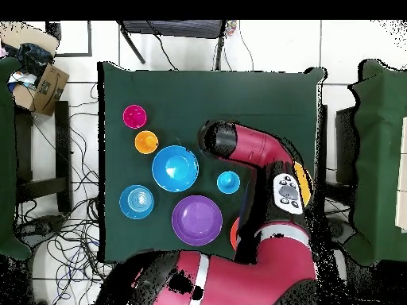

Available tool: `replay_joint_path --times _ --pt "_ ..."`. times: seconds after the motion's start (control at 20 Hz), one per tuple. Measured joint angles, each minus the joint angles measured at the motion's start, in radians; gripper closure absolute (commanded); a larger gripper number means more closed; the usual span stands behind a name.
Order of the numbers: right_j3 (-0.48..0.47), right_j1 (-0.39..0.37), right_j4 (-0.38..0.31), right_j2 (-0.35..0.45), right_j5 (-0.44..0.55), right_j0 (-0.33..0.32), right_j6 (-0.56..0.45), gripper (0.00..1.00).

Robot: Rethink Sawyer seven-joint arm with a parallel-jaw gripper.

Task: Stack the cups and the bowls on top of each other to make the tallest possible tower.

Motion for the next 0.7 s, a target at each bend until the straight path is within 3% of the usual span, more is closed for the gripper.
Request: replay_joint_path --times 0.7 --pt "-0.092 -0.001 0.009 -0.002 0.098 0.046 0.000 1.00"
